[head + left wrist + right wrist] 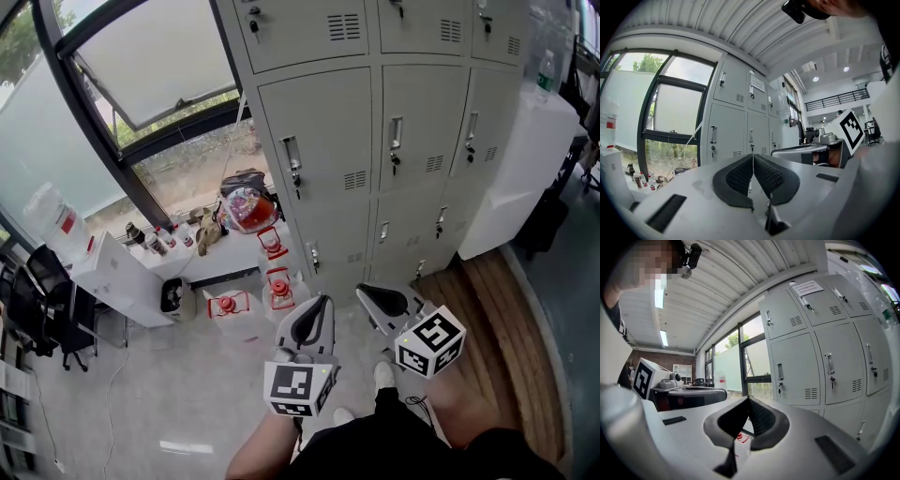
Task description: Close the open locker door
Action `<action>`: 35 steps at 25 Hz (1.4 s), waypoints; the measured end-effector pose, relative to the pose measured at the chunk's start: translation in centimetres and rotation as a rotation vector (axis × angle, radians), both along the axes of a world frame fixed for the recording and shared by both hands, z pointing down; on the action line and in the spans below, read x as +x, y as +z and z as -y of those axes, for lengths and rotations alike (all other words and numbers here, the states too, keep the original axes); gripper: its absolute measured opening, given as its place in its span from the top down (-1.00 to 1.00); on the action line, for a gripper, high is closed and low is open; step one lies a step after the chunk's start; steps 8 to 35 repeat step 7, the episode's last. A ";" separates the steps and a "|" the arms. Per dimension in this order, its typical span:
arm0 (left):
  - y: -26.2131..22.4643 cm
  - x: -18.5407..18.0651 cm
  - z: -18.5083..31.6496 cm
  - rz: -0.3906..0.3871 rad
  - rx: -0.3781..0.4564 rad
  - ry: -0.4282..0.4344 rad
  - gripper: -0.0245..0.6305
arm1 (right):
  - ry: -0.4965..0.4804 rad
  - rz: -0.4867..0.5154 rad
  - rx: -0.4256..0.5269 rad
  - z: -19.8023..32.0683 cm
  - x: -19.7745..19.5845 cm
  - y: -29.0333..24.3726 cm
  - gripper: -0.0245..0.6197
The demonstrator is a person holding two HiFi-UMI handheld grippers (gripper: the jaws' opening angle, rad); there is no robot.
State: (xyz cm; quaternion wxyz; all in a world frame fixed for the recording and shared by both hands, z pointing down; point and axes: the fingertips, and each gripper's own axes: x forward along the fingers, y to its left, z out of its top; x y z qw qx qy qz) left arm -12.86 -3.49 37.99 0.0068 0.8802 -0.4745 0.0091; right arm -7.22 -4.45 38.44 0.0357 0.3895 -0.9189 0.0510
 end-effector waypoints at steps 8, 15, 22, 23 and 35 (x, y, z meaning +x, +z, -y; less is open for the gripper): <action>0.0 -0.1 0.2 -0.006 -0.003 0.001 0.86 | 0.003 -0.003 -0.002 0.2 0.0 0.1 0.76; 0.0 -0.1 0.2 -0.006 -0.003 0.001 0.86 | 0.003 -0.003 -0.002 0.2 0.0 0.1 0.76; 0.0 -0.1 0.2 -0.006 -0.003 0.001 0.86 | 0.003 -0.003 -0.002 0.2 0.0 0.1 0.76; 0.0 -0.1 0.2 -0.006 -0.003 0.001 0.86 | 0.003 -0.003 -0.002 0.2 0.0 0.1 0.76; 0.0 -0.1 0.2 -0.006 -0.003 0.001 0.86 | 0.003 -0.003 -0.002 0.2 0.0 0.1 0.76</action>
